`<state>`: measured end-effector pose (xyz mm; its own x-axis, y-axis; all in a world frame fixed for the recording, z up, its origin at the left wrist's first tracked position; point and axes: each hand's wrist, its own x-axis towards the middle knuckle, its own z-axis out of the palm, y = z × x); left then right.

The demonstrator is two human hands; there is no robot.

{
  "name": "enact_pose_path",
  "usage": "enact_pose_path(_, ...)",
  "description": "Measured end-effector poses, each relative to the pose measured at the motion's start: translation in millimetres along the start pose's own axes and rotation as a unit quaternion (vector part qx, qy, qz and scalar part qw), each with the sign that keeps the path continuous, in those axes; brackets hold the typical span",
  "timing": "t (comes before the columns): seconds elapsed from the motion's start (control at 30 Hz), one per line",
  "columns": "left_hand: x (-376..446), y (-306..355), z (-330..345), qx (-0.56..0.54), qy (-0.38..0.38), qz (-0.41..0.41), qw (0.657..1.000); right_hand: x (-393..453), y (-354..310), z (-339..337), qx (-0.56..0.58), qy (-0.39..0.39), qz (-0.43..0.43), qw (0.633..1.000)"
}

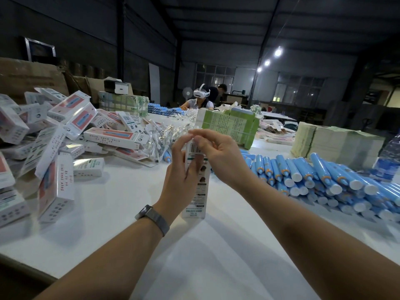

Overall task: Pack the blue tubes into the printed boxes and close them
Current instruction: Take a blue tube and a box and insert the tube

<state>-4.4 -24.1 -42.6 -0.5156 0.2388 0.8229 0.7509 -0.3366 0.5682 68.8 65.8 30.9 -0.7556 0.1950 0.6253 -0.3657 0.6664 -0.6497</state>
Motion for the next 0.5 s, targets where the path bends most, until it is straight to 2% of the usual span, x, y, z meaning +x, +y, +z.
enact_pose_path(0.13, -1.1, 0.3, 0.0, -0.004, 0.005, -0.005, 1.000, -3.7, 5.6, 0.3, 0.002, 0.009, -0.006, 1.000)
enact_pose_path(0.27, -0.8, 0.8, -0.5, 0.004, 0.006, -0.013, 1.000, -2.7, 6.3, -0.4, -0.044, 0.019, -0.030, 0.998)
enact_pose_path(0.5, -1.0, 2.0, -0.9, 0.024, -0.004, -0.009, 1.000, 0.0, 2.8, -5.3, -0.149, -0.009, -0.071, 0.986)
